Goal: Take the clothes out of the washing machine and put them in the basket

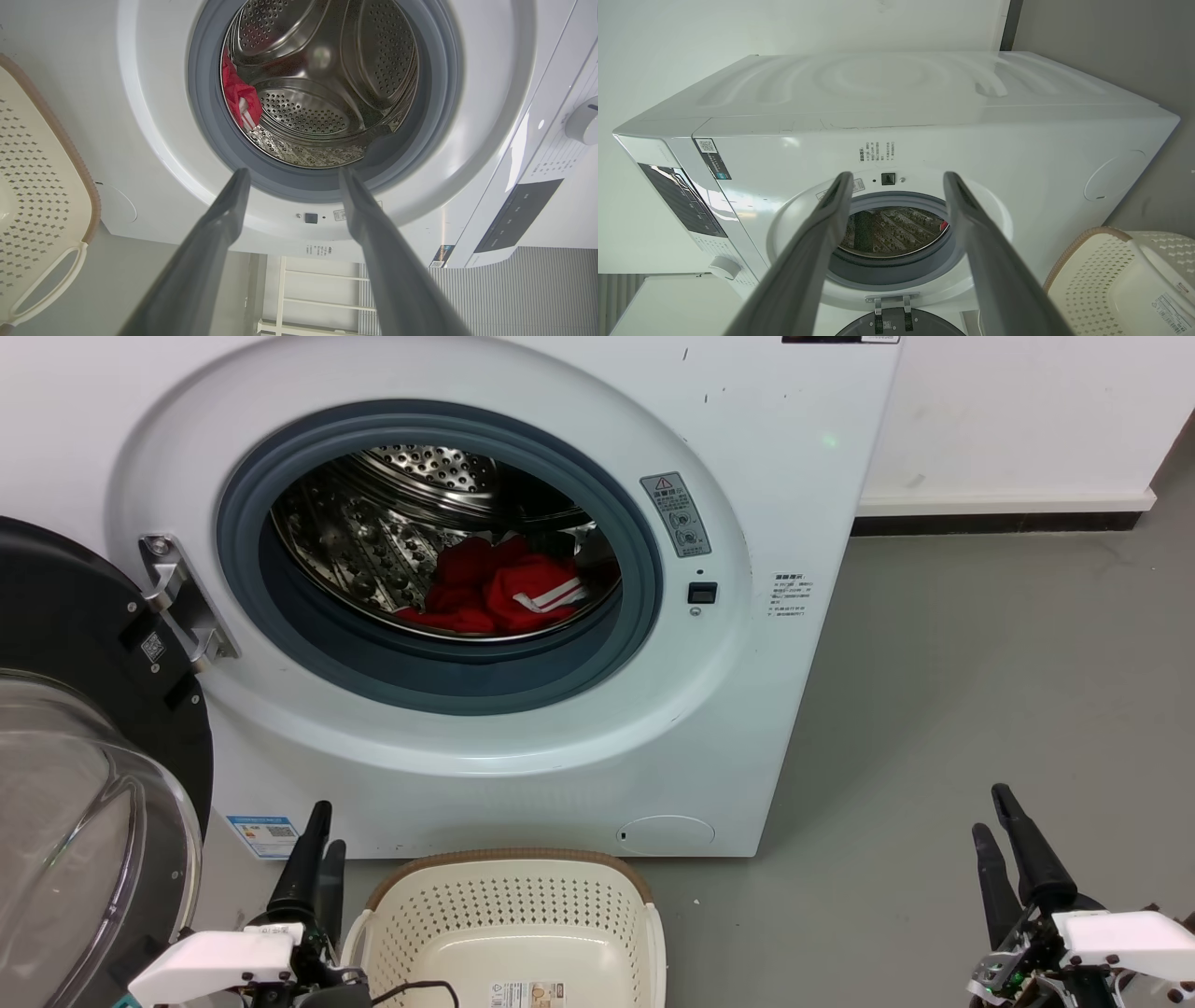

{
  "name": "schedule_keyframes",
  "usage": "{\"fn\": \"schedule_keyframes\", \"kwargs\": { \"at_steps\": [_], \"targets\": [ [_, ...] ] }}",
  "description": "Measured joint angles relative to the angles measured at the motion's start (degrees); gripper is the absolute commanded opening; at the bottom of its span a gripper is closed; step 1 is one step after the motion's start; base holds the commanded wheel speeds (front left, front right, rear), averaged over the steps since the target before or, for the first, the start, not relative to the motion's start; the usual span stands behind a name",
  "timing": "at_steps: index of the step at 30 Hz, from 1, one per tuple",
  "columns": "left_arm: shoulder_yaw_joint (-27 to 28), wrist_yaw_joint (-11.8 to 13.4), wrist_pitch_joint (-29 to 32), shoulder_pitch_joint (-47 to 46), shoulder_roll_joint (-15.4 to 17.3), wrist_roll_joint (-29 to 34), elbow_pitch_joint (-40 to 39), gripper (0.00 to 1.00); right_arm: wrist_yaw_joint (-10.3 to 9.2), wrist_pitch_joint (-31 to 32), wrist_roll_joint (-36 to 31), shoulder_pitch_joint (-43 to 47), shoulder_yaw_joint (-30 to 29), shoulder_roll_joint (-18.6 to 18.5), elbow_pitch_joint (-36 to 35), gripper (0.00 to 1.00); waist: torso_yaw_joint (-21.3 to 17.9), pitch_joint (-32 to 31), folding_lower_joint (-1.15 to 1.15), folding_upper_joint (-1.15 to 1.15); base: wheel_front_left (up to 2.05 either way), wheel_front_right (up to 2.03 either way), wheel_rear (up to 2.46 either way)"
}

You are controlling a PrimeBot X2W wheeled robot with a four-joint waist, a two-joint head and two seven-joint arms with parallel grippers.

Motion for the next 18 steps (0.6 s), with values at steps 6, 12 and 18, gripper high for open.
{"fn": "schedule_keyframes", "kwargs": {
  "at_steps": [6,12,18],
  "targets": [
    [0.7,0.8,-1.8,0.1,0.0,6.2,-2.1,1.0,0.0,-1.7,-5.6,0.1,-0.2,0.0,-1.3,1.0,0.0,0.1,0.0,0.0,0.0,0.0,0.0],
    [-0.2,2.7,-3.3,0.9,0.0,13.9,-4.7,1.0,0.0,-3.2,-13.9,0.8,-0.2,0.0,-3.6,1.0,0.0,0.1,0.0,0.0,0.0,0.0,0.0],
    [-1.5,4.8,-4.7,1.3,0.0,21.4,-6.8,1.0,0.0,-4.7,-22.7,1.3,0.2,0.0,-6.3,1.0,0.0,0.2,0.0,0.0,0.0,0.0,0.0]
  ]
}}
